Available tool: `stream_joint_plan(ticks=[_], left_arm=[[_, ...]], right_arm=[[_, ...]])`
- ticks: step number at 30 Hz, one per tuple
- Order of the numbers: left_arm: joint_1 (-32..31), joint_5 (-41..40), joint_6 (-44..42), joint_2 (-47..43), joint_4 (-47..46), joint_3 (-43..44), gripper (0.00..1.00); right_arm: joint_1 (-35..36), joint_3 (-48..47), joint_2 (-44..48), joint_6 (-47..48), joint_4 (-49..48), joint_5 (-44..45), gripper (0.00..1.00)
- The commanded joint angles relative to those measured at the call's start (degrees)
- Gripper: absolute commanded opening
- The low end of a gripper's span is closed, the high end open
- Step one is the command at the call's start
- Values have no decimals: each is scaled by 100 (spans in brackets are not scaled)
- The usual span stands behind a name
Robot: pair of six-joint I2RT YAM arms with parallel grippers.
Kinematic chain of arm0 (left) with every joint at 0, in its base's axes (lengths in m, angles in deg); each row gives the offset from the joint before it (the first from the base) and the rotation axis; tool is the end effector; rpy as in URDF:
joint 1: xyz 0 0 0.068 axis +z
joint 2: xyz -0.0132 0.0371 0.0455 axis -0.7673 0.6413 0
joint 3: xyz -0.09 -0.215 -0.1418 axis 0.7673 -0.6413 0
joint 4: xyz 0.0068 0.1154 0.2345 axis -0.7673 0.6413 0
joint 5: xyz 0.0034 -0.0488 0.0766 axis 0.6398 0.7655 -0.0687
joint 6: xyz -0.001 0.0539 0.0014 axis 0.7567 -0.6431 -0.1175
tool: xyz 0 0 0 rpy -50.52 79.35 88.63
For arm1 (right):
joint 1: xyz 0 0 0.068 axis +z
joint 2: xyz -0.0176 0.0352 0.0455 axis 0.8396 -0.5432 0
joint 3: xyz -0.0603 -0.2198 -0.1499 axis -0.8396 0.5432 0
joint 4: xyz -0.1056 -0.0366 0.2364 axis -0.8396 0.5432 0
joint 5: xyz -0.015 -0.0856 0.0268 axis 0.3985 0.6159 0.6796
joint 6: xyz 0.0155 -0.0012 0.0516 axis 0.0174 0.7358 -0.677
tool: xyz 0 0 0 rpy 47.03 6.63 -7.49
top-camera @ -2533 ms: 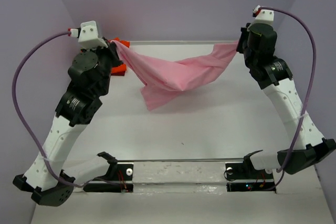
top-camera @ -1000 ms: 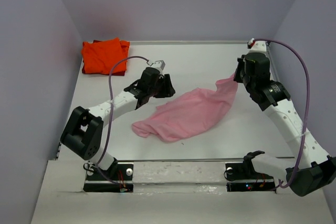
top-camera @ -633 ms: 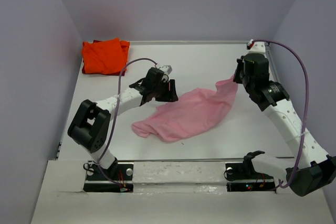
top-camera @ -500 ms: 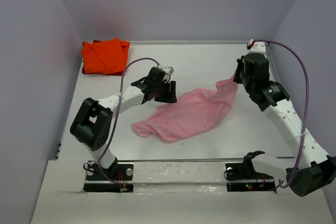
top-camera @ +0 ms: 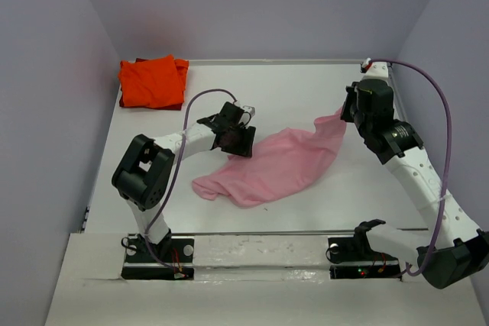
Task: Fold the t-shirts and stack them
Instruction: Flatten out the crumpled T-shirt at the center of the board.
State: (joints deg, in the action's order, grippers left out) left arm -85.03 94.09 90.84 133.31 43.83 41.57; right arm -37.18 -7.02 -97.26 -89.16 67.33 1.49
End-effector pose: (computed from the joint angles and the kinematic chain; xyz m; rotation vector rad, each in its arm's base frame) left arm 0.3010 -0.2183 0.1899 0.5613 2.4440 -0.5934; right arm 0.2233 0.0655 0.3905 0.1433 1.9580 -0.0494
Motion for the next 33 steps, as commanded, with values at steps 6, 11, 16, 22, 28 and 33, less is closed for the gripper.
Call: stream_joint_plan(ticks=[6,11,16,22,28,33], left_arm=[[-24,453,-137,-132,-60,-31,13],[-15,146,-102,-255,-96,30,0],[169,-802,-49,-457,176,512,0],[310,-2207,-426,-335,1159,2532,0],[363,-2614,-620,-97,2118,5178,0],[275,-2570,-427,-718,2050,5333,0]], right_arm=[[-24,72,104,-21,-369,55,0],[-24,107,174,-12,-378,99,0],[-24,142,148,-30,-387,38,0],[-24,134,113,-30,-404,-67,0],[-24,178,130,-21,-404,-59,0],[-24,160,166,5,-404,-41,0]])
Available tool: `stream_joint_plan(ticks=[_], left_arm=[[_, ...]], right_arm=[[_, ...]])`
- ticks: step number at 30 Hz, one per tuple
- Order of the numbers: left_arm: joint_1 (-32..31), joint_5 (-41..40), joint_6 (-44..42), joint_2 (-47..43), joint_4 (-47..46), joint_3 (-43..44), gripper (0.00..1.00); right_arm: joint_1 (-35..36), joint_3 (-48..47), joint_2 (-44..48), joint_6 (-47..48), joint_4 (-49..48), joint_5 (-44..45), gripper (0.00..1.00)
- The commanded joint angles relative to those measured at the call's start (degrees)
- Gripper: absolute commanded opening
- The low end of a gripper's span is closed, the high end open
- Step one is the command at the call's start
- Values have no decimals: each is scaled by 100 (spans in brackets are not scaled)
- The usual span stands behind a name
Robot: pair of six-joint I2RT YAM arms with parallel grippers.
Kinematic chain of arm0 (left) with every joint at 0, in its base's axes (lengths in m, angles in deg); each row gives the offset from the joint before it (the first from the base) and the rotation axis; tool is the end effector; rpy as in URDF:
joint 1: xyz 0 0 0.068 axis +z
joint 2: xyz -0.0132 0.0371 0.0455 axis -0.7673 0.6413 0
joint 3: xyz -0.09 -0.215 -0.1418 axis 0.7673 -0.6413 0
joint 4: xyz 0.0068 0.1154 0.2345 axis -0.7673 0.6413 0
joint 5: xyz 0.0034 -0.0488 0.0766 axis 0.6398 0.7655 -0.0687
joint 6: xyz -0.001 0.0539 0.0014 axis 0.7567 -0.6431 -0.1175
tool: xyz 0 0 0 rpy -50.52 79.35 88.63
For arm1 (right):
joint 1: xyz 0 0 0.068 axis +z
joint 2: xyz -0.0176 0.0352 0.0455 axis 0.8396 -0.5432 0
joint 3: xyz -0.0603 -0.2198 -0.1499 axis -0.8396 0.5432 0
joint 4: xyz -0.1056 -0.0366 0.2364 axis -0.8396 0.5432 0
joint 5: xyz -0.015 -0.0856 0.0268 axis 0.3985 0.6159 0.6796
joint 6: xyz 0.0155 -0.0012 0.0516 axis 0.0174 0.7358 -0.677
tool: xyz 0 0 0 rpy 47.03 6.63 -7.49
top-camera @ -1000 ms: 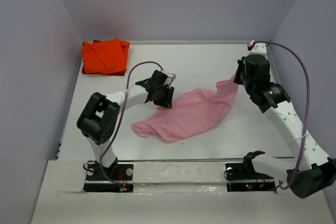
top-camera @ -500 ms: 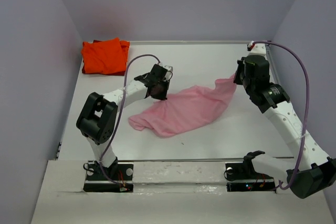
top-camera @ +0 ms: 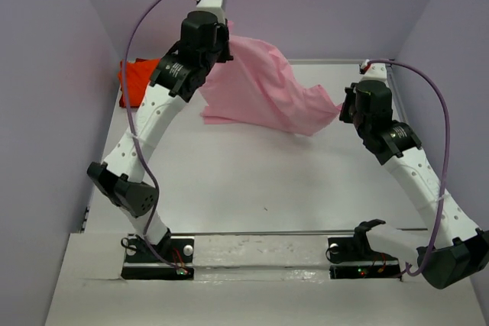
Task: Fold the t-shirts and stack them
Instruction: Flatten out the crumpled T-shirt at the center of the board.
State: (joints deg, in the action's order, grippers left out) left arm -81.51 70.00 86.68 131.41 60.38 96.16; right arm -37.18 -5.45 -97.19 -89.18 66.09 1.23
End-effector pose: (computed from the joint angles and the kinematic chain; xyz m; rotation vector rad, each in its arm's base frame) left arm 0.3280 -0.1907 0.4940 0.1715 1.7354 -0.3165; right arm 0.2249 0.0662 0.3836 0.1397 1.9632 -0.0466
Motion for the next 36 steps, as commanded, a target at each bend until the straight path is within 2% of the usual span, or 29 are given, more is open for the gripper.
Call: stream_joint_plan(ticks=[1,3,4,5,6,8,11,13,14,15,16,17,18,21,25,29,32,34,36], left_arm=[[-173,-118,84,-714,316,-408,0],[-261,-39,277,-1442,18,-1785,0],[-340,153,548,-1715,-340,-2861,0],[-376,259,707,-2005,-561,-2872,0],[-385,382,935,-2512,-859,-3872,0],[-428,698,1514,-3007,-1142,-5105,0],[-577,1006,2061,-3842,-1416,-6042,0],[-823,832,2545,-4440,-1486,-6667,1],[-894,753,2642,-4634,-1504,-6817,6],[-964,683,2738,-4897,-1495,-6966,16],[-965,612,2731,-4969,-1434,-6968,20],[-965,507,2722,-5039,-1347,-6854,30],[-973,376,2617,-5040,-1224,-6766,35],[-974,120,2423,-4847,-1073,-6388,41],[-974,-301,2019,-4425,-968,-5879,41],[-974,-320,1860,-4074,-1135,-5693,41],[-974,-22,2044,-3915,-1398,-6035,39],[-974,267,2351,-3923,-1574,-6465,32],[-991,514,2527,-4002,-1784,-6947,31]], right_arm=[[-24,3,177,-1,-280,-32,0],[-24,-6,168,8,-280,-41,0],[-24,-6,177,8,-288,-32,0],[-24,3,177,8,-297,-32,0],[-24,-6,151,8,-297,-59,0],[-24,-15,115,-1,-323,-94,0],[-24,-15,36,7,-341,-94,0],[-24,-15,-8,8,-350,-103,0],[-24,-15,-17,-1,-359,-120,0],[-24,-24,-25,-1,-359,-120,0],[-24,-32,-52,7,-367,-112,0],[-24,-41,-78,16,-368,-103,0],[-24,-50,-87,16,-368,-111,0],[-24,-33,-105,8,-359,-138,0],[-24,3,-78,8,-368,-120,0],[-24,12,-52,8,-359,-111,0],[-24,11,-52,16,-359,-103,0],[-24,3,-52,16,-350,-111,0],[-24,-6,-61,16,-350,-120,0]])
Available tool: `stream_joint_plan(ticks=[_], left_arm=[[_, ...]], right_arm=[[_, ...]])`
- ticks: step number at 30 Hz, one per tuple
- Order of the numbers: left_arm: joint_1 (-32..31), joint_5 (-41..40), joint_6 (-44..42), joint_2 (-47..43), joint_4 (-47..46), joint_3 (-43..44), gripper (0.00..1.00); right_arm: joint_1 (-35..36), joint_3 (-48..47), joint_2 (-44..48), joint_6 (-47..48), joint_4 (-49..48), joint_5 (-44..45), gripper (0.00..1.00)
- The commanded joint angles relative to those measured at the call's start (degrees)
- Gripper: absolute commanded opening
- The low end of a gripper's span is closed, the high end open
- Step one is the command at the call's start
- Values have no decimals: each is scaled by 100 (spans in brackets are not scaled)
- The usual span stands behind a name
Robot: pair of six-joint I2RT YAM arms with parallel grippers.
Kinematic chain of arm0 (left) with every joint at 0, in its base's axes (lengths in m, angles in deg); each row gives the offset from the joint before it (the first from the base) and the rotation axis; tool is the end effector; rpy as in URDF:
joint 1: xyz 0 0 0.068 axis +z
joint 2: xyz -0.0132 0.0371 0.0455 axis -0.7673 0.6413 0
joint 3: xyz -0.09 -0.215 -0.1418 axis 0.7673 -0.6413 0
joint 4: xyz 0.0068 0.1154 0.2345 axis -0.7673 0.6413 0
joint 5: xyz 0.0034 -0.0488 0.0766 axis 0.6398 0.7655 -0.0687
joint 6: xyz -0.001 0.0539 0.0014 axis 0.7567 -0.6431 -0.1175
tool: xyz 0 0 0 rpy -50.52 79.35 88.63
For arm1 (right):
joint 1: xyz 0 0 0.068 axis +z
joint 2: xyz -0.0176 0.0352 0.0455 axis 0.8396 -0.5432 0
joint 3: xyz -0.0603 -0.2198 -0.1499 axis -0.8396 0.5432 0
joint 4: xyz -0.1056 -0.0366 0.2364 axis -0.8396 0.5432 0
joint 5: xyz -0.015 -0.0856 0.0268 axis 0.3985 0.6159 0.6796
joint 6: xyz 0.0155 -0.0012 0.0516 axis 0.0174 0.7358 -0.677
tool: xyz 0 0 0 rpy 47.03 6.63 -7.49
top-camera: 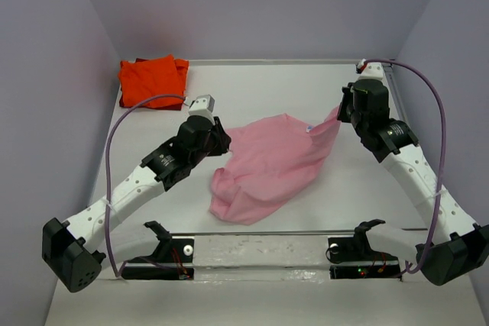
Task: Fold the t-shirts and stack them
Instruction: Flatten out the crumpled T-shirt at the center of the board.
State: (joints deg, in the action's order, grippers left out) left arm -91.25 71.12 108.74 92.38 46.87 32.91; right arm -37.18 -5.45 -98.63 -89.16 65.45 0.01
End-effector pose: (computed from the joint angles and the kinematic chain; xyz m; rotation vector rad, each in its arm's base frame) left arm 0.1847 -0.1515 0.3432 0.0295 1.9696 -0.6368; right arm 0.2317 0.0694 0.3791 0.1230 1.9807 -0.0317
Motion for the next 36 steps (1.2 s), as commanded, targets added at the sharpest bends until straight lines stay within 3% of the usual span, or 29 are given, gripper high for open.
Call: stream_joint_plan(ticks=[1,11,19,25,36], left_arm=[[-60,482,514,-151,-469,-755,31],[-956,-273,1394,-556,198,-1485,34],[-1133,-660,1738,-750,435,-1995,40],[-1264,-941,1870,-477,506,-1961,63],[-1326,-1038,1633,612,120,-1627,64]], right_arm=[[-24,-15,84,14,-278,-7,0],[-24,-32,57,5,-278,-51,0],[-24,11,128,-3,-278,-103,0],[-24,11,136,-12,-278,-139,0],[-24,29,242,-21,-278,-182,0]])
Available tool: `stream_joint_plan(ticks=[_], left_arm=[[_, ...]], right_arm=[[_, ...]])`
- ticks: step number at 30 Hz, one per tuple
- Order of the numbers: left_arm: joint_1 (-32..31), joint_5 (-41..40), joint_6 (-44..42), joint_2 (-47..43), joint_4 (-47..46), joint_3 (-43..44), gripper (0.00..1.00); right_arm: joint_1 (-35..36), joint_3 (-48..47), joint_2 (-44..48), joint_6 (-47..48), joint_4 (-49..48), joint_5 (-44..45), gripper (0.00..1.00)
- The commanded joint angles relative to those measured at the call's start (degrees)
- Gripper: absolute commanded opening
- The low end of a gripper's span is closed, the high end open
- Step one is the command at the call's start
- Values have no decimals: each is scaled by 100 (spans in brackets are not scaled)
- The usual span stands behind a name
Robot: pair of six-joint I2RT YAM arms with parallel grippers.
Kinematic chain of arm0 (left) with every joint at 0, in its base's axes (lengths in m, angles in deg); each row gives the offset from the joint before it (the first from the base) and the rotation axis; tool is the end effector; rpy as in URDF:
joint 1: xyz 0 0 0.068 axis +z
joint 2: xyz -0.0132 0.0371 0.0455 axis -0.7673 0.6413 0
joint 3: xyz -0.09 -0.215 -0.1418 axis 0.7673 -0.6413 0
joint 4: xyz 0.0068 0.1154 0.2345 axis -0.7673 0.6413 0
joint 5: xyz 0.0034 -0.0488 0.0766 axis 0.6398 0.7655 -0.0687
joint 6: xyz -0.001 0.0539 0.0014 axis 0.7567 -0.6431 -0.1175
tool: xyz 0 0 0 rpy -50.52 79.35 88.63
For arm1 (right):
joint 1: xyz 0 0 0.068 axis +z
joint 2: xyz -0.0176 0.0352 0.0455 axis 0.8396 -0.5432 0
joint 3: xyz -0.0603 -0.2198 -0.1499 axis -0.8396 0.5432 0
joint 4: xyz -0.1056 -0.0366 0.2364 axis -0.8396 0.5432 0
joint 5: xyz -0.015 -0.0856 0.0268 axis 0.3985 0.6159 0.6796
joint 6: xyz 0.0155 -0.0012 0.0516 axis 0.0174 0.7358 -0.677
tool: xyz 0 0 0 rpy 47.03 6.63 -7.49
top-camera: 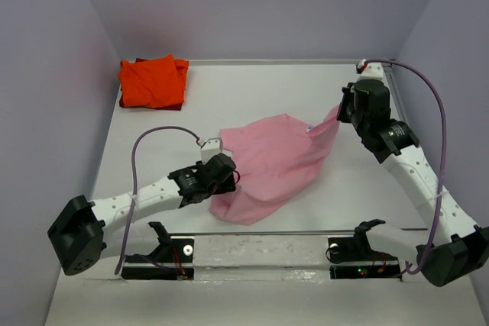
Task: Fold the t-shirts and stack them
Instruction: Flatten out the crumpled T-shirt at the center of the board.
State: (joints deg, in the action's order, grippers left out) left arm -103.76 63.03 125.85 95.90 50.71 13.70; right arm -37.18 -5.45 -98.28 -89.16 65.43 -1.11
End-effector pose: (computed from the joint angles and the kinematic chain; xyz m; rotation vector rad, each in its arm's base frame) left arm 0.1404 -0.1701 0.2110 -0.0515 2.3711 -0.4595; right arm 0.2302 0.0696 0.3804 0.1121 1.9788 -0.0100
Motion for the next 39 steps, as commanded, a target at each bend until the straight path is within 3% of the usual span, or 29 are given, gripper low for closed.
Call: stream_joint_plan(ticks=[1,12,21,37,39], left_arm=[[-102,-221,-79,313,-335,303,64],[-234,-519,-246,894,-529,497,63],[-251,-1028,-378,815,51,778,63],[-278,-1055,-237,1913,-538,427,63],[-269,-1064,-237,1948,-564,418,59]], right_arm=[[-24,38,224,-21,-276,-54,0],[-24,55,268,-3,-276,-141,0],[-24,64,216,-30,-276,-159,0],[-24,99,312,-21,-276,-229,0],[-24,99,304,-12,-276,-247,0]])
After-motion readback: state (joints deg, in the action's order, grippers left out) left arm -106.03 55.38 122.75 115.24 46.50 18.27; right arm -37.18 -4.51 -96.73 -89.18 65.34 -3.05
